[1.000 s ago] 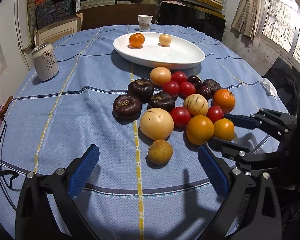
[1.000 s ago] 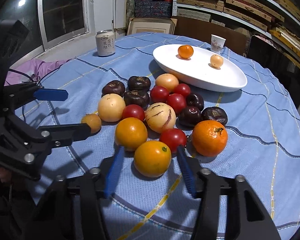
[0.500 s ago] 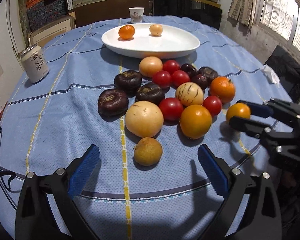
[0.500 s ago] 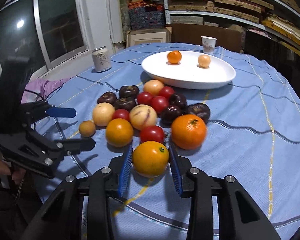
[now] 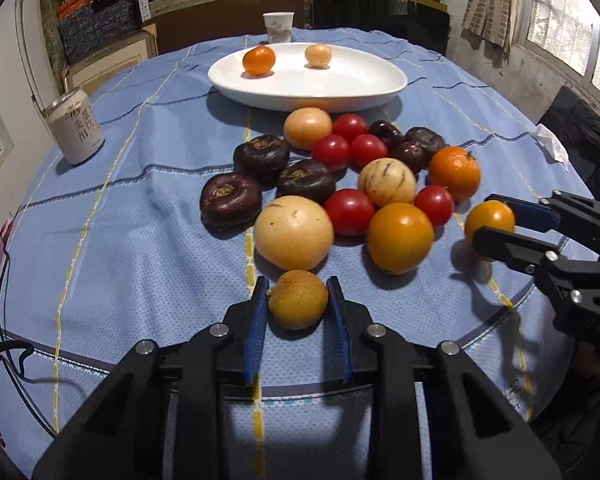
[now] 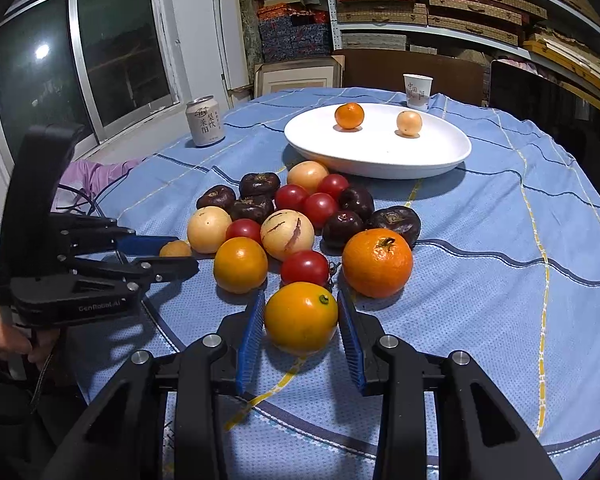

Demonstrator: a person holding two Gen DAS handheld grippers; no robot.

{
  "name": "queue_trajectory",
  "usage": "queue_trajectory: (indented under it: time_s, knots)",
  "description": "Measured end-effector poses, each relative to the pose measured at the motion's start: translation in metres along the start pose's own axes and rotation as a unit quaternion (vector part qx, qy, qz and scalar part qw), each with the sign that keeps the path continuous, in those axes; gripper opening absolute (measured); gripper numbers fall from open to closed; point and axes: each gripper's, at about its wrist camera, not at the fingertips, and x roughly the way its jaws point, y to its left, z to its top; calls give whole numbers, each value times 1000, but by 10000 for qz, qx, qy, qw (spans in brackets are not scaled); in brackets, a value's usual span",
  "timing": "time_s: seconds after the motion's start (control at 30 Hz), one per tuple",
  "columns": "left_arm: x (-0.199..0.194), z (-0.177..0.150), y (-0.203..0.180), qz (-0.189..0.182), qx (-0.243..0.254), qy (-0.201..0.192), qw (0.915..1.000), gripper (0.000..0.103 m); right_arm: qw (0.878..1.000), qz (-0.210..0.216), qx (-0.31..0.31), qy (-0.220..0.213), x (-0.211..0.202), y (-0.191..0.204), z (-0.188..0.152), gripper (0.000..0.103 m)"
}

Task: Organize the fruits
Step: 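Grasp a small yellow fruit with the left gripper while the right gripper grasps a tangerine, then place the yellow fruit and tangerine onto the white plate, opening both grippers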

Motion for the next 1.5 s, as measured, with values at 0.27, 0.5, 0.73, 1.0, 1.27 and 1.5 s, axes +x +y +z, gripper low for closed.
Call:
queue_trajectory:
  time_s: [0.27, 0.5, 0.73, 1.0, 1.27, 1.5]
  knots:
    - [-5, -6, -7, -90, 54, -64, 9999, 28, 10000, -8, 19, -13, 0, 0, 0, 37]
    - [-12, -5, -4, -176, -25, -142, 9997, 28, 10000, -5, 47, -22, -1, 0, 0, 37]
    - [-33, 12, 2, -240, -46, -398, 9989, 28, 9999, -33, 147, 64, -5, -4, 4, 37]
    - [-56, 95, 21, -182, -78, -1012, 9947, 28, 9969, -504, -80, -601, -47, -27, 76, 37]
    - [15, 193, 37, -464, -291, -598, 9967, 28, 9949, -882, 66, -486, -1, -83, 160, 37]
    - [104, 226, 48, -404, -397, 99, 9983, 28, 9947, -1021, 56, -52, 81, -117, 192, 37]
